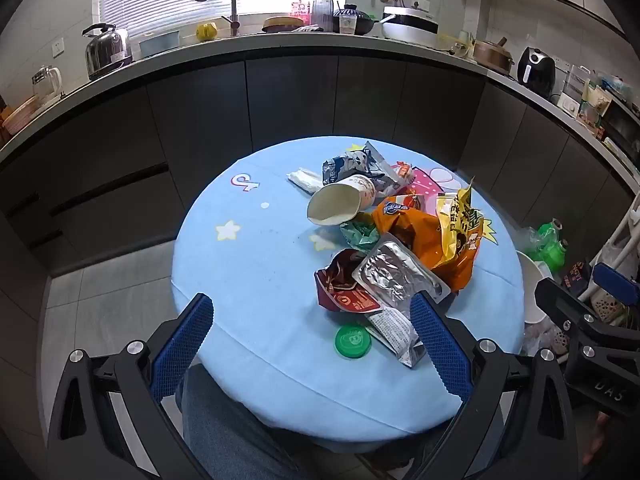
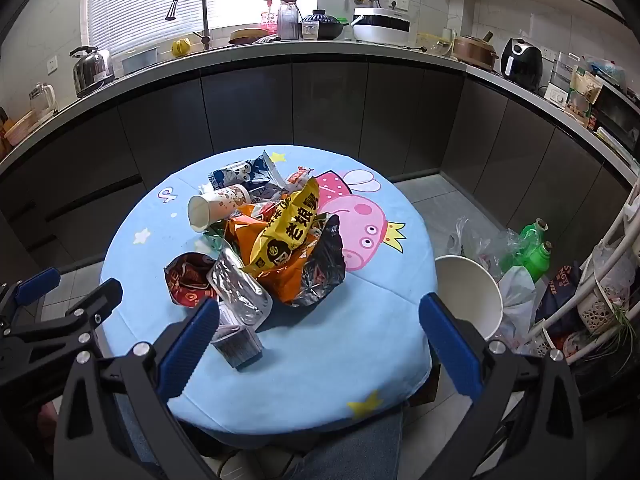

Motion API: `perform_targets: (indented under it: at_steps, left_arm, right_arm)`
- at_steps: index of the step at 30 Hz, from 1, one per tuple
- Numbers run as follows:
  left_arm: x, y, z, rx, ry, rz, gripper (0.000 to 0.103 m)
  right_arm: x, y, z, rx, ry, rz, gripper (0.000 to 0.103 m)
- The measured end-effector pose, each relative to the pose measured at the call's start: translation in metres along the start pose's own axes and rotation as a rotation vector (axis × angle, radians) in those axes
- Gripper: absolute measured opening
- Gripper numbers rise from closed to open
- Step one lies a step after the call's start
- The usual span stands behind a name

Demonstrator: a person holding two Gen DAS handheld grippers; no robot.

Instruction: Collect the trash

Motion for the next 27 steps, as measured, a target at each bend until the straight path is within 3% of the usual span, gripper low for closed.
perform_targets:
  at_steps: [27]
  left_arm:
    - [-0.0005, 0.0002, -0.0003, -0.004, -0.006, -0.004, 0.094]
  right_arm:
    - [-0.0006, -0.0003, -0.0006, -0.004, 0.002, 0.002, 0.1]
Point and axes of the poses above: each gripper's, at about its wrist camera, not at the fingertips, and z roughly the way its jaws point, x to its left, y to its top, the point moved 3 cm from there along z, roughly the way its jaws point, and after that the axes turned 8 degrees about x, right-handed, at the moved point
